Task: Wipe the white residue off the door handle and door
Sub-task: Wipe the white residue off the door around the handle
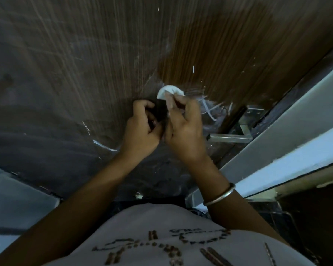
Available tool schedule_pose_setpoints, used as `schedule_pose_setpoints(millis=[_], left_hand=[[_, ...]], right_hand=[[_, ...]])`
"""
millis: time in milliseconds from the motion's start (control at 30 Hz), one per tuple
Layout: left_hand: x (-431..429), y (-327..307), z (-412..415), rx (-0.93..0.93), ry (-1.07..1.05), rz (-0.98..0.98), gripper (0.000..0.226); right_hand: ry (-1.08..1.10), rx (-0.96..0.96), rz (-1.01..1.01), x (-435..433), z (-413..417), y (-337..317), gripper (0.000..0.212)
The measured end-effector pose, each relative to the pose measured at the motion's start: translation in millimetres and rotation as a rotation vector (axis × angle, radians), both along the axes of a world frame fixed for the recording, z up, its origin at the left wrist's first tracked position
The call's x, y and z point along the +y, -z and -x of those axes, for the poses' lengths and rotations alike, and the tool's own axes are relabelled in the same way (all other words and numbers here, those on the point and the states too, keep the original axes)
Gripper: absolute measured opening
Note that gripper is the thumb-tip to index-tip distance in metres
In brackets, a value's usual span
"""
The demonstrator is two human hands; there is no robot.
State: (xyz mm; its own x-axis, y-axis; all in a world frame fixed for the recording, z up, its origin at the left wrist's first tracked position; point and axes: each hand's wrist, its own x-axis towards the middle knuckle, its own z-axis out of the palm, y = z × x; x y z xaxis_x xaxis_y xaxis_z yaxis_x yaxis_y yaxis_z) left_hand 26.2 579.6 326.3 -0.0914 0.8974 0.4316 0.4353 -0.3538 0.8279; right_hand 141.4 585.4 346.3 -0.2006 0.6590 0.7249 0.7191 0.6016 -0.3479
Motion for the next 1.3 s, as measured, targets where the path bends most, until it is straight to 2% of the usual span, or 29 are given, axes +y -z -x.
schedule_pose_setpoints(millis=[100, 167, 267, 367, 467, 533, 667, 833, 900, 1033, 1133, 1200, 1300], left_hand=[[2.1, 3.8, 2.4, 0.004, -0.025, -0.001, 0.042], [3.1, 5.3, 3.2, -0.003, -0.039, -0.013, 0.041], [2.2, 7.9, 4.4, -0.006, -0.042, -0.032, 0.041], [0.4, 8.5, 4.0, -0.002, -0.041, -0.029, 0.041], [-0.3, 8.5, 5.0, -0.003, -0.044, -0.02, 0.04], [-0.2, 9.0, 6.3, 0.002, -0.055, -0.015, 0.04], [-0.7, 9.1, 5.5, 0.013, -0.058, -0.019, 0.042], [-1.6, 9.5, -0.5, 0.032, -0.038, -0.039, 0.04], [-1.7, 8.8, -4.4, 0.037, -0.025, -0.033, 0.041], [-2.1, 8.1, -11.8, 0.04, -0.035, -0.016, 0.039], [-0.9, 8.8, -14.1, 0.04, -0.054, -0.011, 0.039], [-0.6, 7.8, -16.8, 0.042, -0.036, -0.017, 0.04], [-0.3, 6.4, -22.0, 0.055, 0.006, -0.047, 0.04]], right_hand=[[0.154, 0.014, -0.055, 0.7, -18.2, 1.5, 0.036], [0.248, 0.097, -0.086, 2.1, -30.3, 1.8, 0.041], [0.299, 0.169, -0.054, 1.2, -33.7, 3.4, 0.051], [0.319, 0.037, -0.008, -3.1, -15.4, 5.8, 0.062], [0.308, -0.248, -0.085, -5.2, 4.4, 10.3, 0.058], [0.329, -0.344, -0.112, -6.5, 7.9, 11.8, 0.057], [0.42, -0.357, -0.041, -11.3, -7.8, 13.2, 0.064], [0.57, -0.21, 0.092, -11.3, -24.5, 11.9, 0.077], [0.557, -0.241, 0.102, -11.1, -17.0, 12.0, 0.08], [0.427, -0.427, -0.021, -13.0, -2.8, 20.3, 0.065], [0.397, -0.528, -0.063, -13.5, -9.7, 23.4, 0.062], [0.43, -0.528, -0.034, -15.0, -16.9, 22.8, 0.063], [0.526, -0.428, 0.105, -17.9, -28.7, 19.2, 0.075]])
